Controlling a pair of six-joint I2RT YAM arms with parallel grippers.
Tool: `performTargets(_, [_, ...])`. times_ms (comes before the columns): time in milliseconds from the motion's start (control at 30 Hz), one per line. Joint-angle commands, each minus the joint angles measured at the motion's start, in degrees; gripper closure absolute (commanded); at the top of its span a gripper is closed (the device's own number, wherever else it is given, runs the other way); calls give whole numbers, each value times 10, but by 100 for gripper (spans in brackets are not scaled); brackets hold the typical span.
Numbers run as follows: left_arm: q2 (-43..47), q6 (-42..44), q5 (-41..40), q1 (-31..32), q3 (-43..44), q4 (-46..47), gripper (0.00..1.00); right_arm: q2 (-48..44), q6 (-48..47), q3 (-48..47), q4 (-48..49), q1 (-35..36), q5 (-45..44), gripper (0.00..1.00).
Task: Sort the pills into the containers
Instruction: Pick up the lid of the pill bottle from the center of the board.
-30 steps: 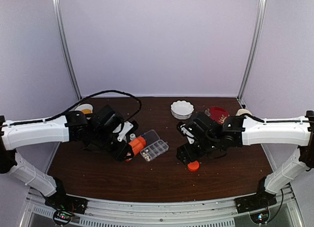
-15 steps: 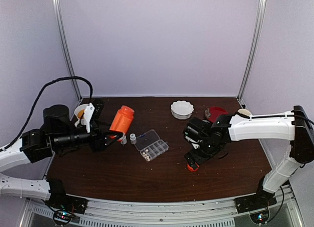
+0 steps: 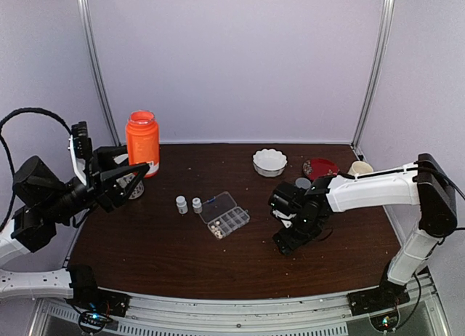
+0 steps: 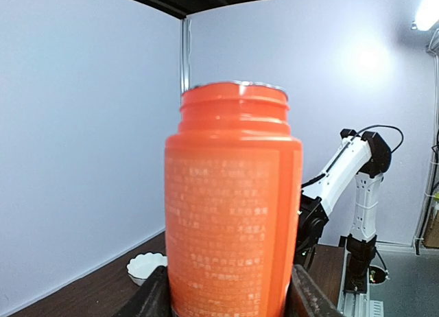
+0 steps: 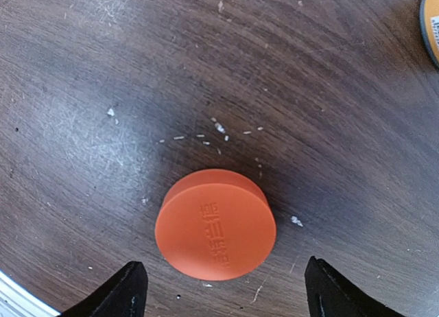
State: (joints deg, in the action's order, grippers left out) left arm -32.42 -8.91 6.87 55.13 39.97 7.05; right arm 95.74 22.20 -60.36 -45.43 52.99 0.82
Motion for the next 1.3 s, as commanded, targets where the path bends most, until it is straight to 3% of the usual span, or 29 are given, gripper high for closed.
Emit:
performTargets(0, [15, 23, 3, 2, -24, 96, 100, 9, -6, 6, 18, -2, 10, 18])
performTargets(133, [37, 6, 20, 1, -31, 142, 100, 23, -11, -6, 23, -3, 10, 22])
performTargets(400, [62, 22, -5, 2, -36, 127, 100, 39, -15, -17, 30, -2, 4, 31])
performTargets(600, [65, 31, -15, 2, -37, 110, 100, 49, -19, -28, 35, -2, 1, 33])
performTargets(933, [55, 32, -16, 2, -40, 97, 100, 57, -23, -36, 37, -3, -4, 49])
performTargets(1267, [-8, -28, 12, 2, -86, 150, 100, -96, -33, -51, 40, -5, 13, 56])
